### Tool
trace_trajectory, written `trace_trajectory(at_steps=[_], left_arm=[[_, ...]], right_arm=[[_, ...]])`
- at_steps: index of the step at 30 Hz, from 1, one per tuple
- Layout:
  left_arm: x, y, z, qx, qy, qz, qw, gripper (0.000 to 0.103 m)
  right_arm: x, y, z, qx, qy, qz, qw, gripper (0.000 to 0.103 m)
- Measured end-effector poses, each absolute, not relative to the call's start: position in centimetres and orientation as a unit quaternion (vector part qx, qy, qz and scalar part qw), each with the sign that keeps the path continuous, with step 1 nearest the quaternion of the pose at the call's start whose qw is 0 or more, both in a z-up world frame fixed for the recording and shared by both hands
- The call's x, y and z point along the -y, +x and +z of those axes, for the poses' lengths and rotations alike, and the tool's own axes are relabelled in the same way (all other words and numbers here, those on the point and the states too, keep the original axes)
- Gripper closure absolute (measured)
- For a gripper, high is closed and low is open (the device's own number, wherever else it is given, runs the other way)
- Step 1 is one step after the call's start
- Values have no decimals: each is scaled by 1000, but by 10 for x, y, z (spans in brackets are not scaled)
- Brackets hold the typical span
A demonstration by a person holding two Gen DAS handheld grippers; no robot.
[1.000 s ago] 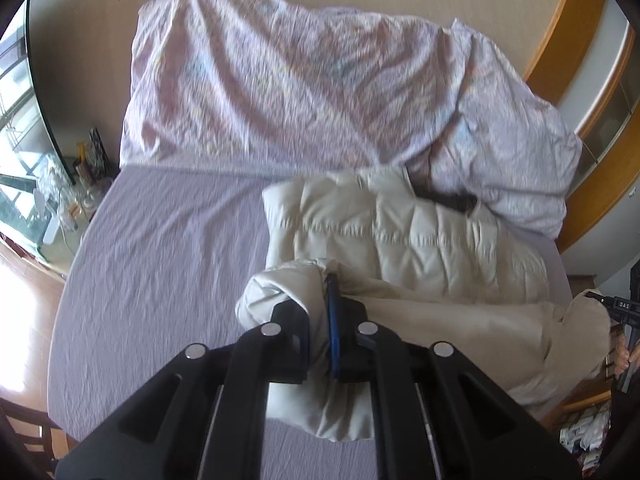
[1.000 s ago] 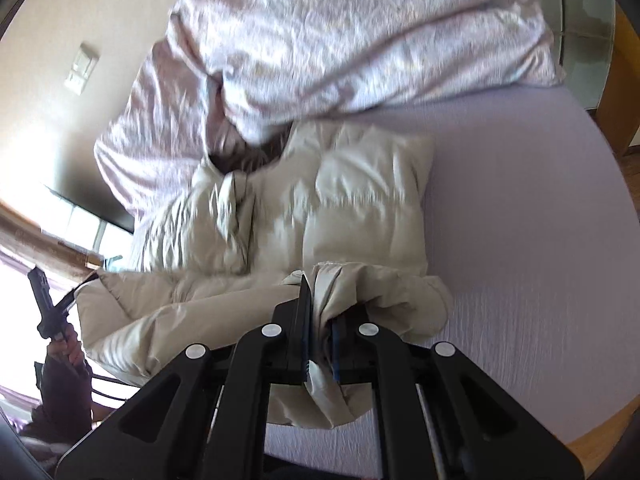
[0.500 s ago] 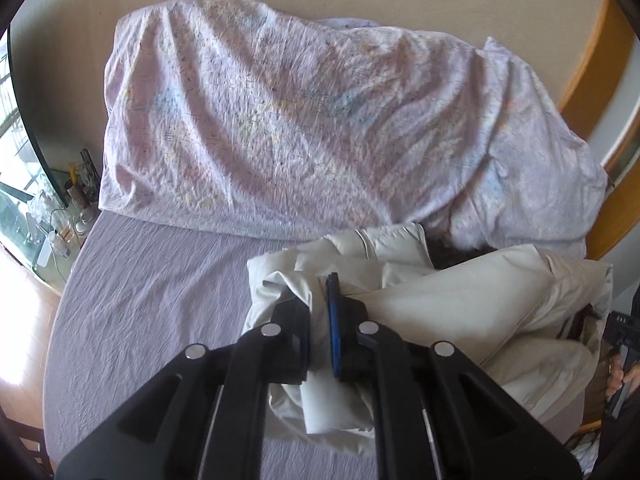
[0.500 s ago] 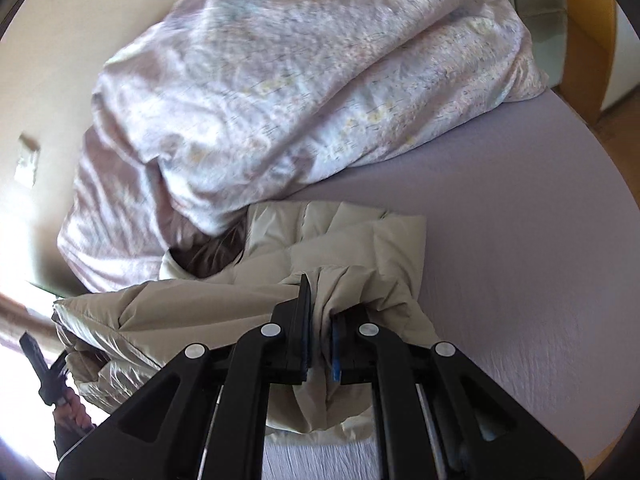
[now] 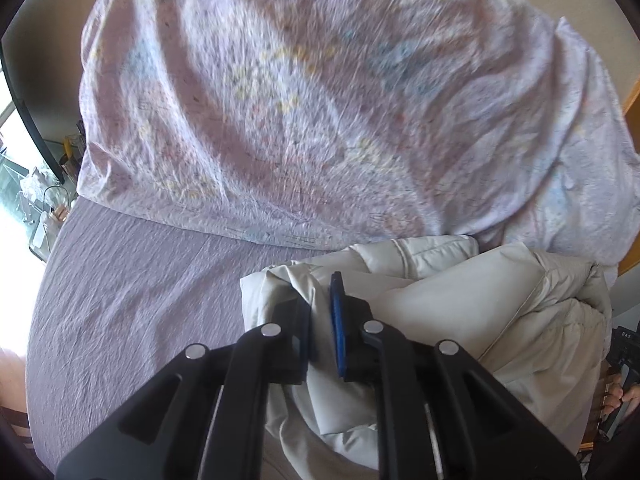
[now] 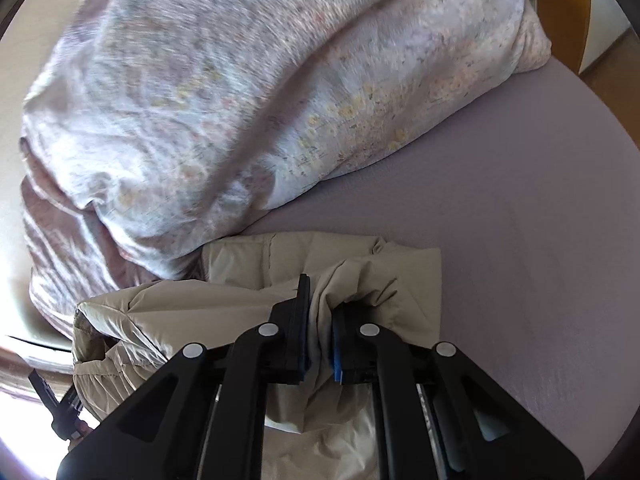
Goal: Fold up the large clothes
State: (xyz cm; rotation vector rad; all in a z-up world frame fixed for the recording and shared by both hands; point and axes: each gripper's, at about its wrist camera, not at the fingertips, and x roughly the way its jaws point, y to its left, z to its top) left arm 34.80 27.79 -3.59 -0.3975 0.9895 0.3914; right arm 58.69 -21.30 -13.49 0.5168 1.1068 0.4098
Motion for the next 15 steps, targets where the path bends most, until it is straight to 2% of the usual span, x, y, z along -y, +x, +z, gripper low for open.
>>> trace_trajectory(at_steps=[8, 15], left_arm=[[-288, 372, -56, -499, -198, 188, 822, 86], [-293, 379, -44, -501, -209, 178, 821, 73]], right_arm=[[208, 617, -145, -541, 297, 197, 762, 86], [227, 623, -123, -518, 347, 211, 753, 75]])
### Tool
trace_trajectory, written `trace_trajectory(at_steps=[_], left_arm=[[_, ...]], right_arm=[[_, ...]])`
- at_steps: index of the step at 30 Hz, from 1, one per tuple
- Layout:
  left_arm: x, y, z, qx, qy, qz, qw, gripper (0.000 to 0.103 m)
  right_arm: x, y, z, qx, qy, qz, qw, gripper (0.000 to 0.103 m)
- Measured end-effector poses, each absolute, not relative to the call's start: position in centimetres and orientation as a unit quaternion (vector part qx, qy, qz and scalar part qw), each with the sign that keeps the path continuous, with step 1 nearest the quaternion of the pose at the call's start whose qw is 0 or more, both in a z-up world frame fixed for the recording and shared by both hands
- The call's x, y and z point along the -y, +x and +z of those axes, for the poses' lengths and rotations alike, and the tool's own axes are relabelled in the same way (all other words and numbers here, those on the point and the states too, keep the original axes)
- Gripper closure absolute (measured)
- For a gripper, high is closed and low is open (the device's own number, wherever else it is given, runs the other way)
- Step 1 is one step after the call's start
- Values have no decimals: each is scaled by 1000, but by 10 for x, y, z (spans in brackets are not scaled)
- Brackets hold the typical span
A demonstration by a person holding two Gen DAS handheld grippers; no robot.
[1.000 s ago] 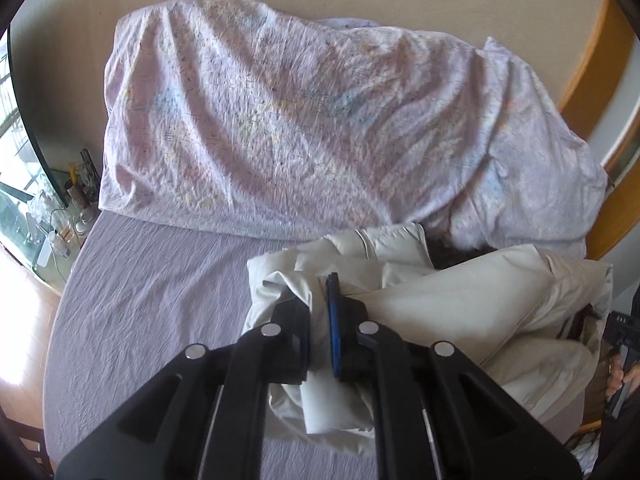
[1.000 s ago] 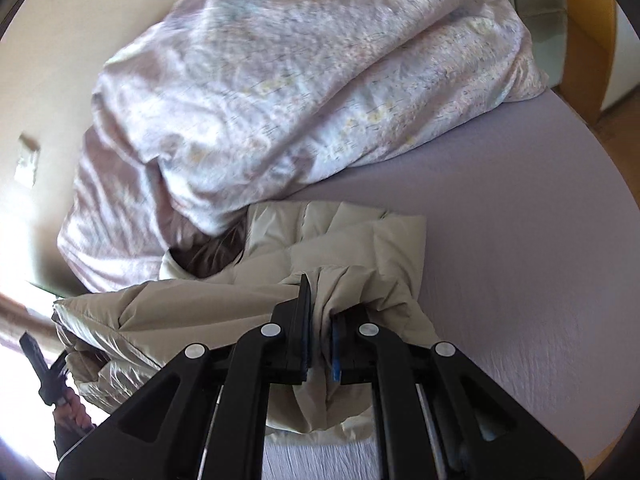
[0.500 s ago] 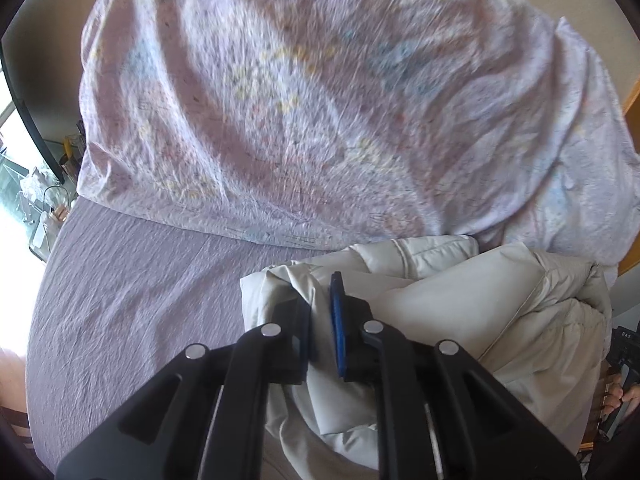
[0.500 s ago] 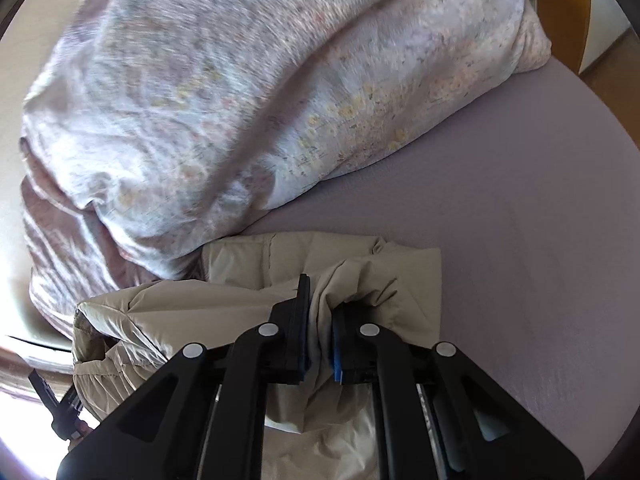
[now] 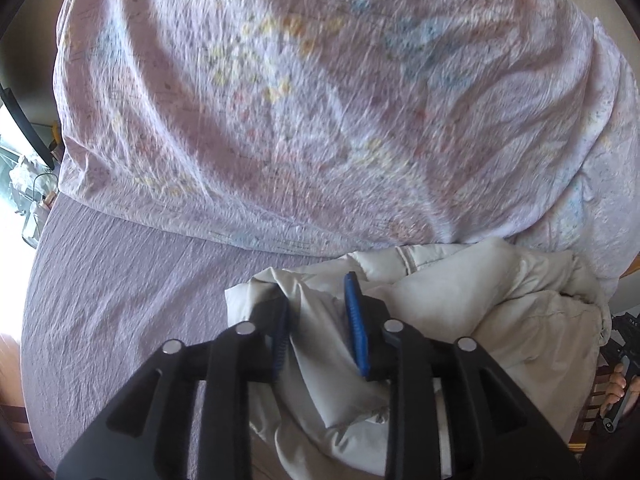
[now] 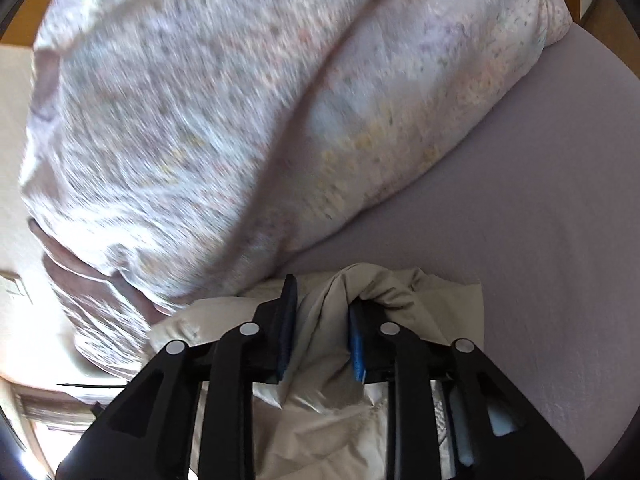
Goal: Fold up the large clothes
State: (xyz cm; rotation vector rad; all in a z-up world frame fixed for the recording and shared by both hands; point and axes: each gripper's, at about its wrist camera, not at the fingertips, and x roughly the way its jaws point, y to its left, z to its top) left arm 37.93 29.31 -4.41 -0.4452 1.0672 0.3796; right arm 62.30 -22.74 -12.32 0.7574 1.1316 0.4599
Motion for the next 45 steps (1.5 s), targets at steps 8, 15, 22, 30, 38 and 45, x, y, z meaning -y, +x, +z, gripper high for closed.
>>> trace_trajectory(at_steps=[8, 15, 22, 30, 38, 45], left_arm=[[-282, 386, -18, -484, -162, 198, 837, 35], [-270, 396, 4, -466, -121, 198, 854, 28], [-232, 381, -4, -469, -118, 156, 861, 28], [-195, 367, -27, -484, -112, 119, 859, 28], [-183, 363, -40, -494, -108, 108, 856, 28], [-180, 363, -42, -495, -109, 97, 856, 27]], right_arm=[[235, 607, -96, -496, 320, 205, 781, 55], [226, 594, -58, -447, 268, 172, 836, 55], [211, 577, -40, -428, 223, 193, 854, 48], [135, 552, -70, -497, 144, 270, 812, 49], [92, 546, -90, -534, 90, 285, 791, 96], [89, 570, -82, -515, 111, 254, 811, 101]])
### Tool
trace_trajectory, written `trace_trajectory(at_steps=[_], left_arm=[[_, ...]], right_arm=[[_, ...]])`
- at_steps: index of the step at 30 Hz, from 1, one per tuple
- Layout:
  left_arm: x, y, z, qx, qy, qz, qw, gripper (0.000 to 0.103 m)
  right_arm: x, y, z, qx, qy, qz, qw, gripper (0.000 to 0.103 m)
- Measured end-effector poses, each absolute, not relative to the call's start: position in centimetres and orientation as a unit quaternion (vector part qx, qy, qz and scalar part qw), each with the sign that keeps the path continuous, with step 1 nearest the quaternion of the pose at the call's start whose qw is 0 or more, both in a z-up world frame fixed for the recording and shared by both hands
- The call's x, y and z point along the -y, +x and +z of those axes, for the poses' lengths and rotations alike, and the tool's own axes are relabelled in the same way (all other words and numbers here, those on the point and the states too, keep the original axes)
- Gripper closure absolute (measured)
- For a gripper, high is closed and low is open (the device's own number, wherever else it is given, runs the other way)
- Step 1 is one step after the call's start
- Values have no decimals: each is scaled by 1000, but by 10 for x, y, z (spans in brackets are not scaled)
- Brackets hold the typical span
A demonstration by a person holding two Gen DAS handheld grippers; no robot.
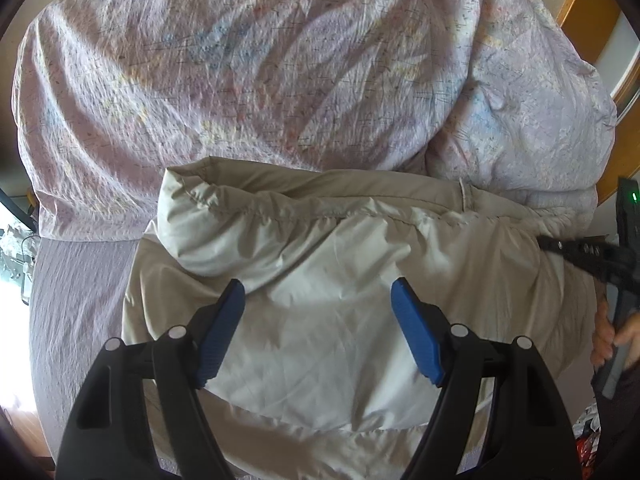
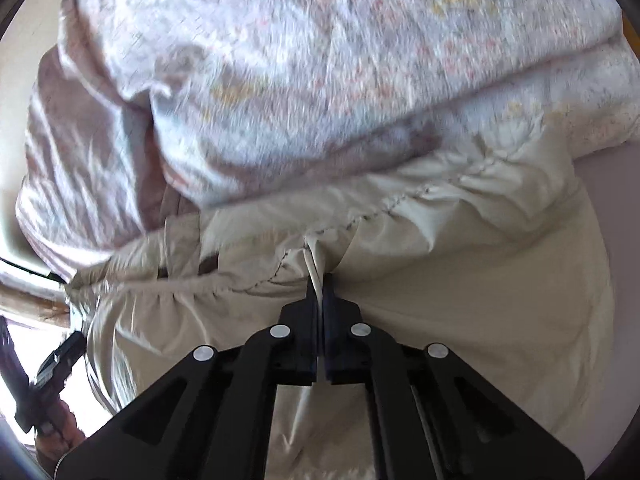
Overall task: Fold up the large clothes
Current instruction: 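Press the folded jacket flat with both tools near the fold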
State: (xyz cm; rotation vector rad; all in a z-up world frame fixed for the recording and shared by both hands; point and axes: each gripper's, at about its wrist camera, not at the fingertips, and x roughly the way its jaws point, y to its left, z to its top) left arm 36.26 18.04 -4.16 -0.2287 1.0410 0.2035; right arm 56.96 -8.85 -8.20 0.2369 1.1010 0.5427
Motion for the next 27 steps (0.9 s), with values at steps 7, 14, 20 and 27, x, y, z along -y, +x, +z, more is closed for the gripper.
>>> trace_trajectory(at_steps=[7, 14, 20, 27], left_arm=[[-178, 365, -48, -501, -106, 95, 854, 26], [-181, 377, -65, -507, -95, 121, 848, 24], [-191, 392, -97, -521, -101, 160, 833, 23], [-194, 407, -109, -520, -101, 175, 830, 23]], right_arm=[[74, 592, -85, -514, 109, 221, 821, 102], [75, 593, -90, -517, 104, 231, 818, 101], [106, 555, -74, -461, 59, 234, 854, 58], [150, 529, -80, -442, 88, 230, 863, 53]])
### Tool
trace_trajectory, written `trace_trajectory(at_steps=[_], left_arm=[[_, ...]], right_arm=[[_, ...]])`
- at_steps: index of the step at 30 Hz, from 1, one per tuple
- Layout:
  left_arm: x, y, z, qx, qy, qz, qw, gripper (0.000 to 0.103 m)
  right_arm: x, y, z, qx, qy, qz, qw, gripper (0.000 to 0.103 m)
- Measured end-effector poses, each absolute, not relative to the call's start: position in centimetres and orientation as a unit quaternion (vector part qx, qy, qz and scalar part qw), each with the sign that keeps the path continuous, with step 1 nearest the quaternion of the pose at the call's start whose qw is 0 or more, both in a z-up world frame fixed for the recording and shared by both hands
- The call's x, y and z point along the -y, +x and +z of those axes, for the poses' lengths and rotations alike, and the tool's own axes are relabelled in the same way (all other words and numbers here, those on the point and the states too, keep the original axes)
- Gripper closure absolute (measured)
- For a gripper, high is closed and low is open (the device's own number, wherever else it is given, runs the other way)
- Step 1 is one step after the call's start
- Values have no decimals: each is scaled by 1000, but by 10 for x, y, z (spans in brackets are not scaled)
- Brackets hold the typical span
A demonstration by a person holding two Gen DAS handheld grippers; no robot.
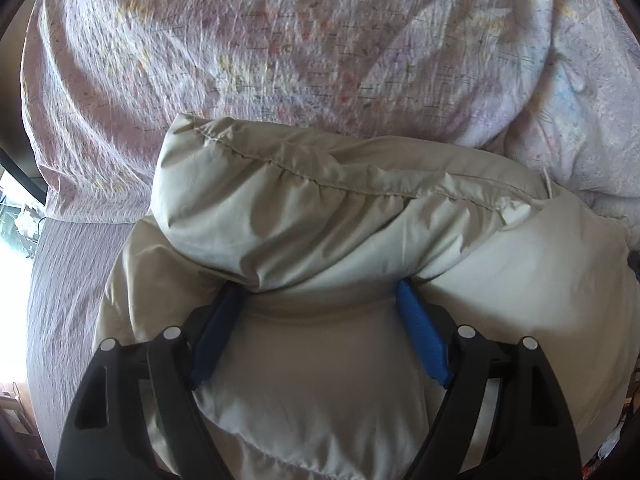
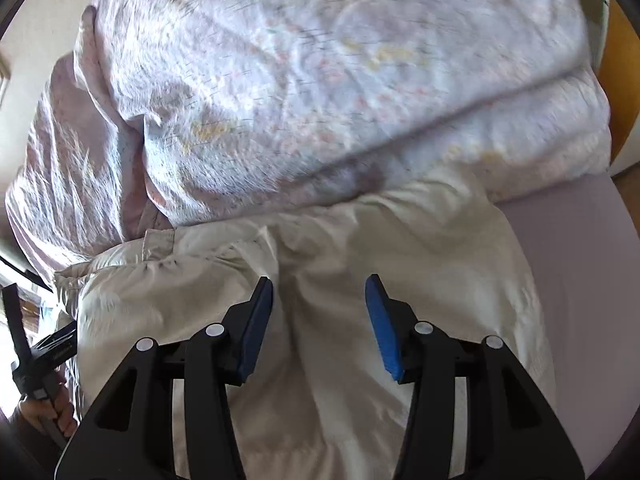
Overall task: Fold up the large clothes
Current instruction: 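Press the folded jacket flat with both tools near the fold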
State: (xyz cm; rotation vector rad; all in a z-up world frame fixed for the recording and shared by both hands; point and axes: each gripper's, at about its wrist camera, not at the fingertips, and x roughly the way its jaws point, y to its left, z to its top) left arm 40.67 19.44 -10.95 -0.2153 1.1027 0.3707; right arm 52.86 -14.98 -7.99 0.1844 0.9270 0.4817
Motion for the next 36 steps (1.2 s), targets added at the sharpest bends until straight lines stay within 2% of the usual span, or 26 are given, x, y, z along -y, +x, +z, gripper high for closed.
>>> trace_trajectory(at_steps=[7, 11, 22, 36], left_arm=[[-202, 415, -121, -515, -107, 181, 831, 22], [-206, 417, -129, -515, -105, 184, 830, 21], [-218, 413, -144, -505, -107, 183, 837, 19], [-210, 406, -144, -480, -101, 193, 850, 13]], right_arm=[[180, 517, -86, -408, 127, 186, 885, 53], [171, 518, -105, -432, 92, 180, 879, 53], [132, 530, -135, -424, 6, 155, 892, 50], [109, 535, -161, -389, -26, 151, 908, 42]])
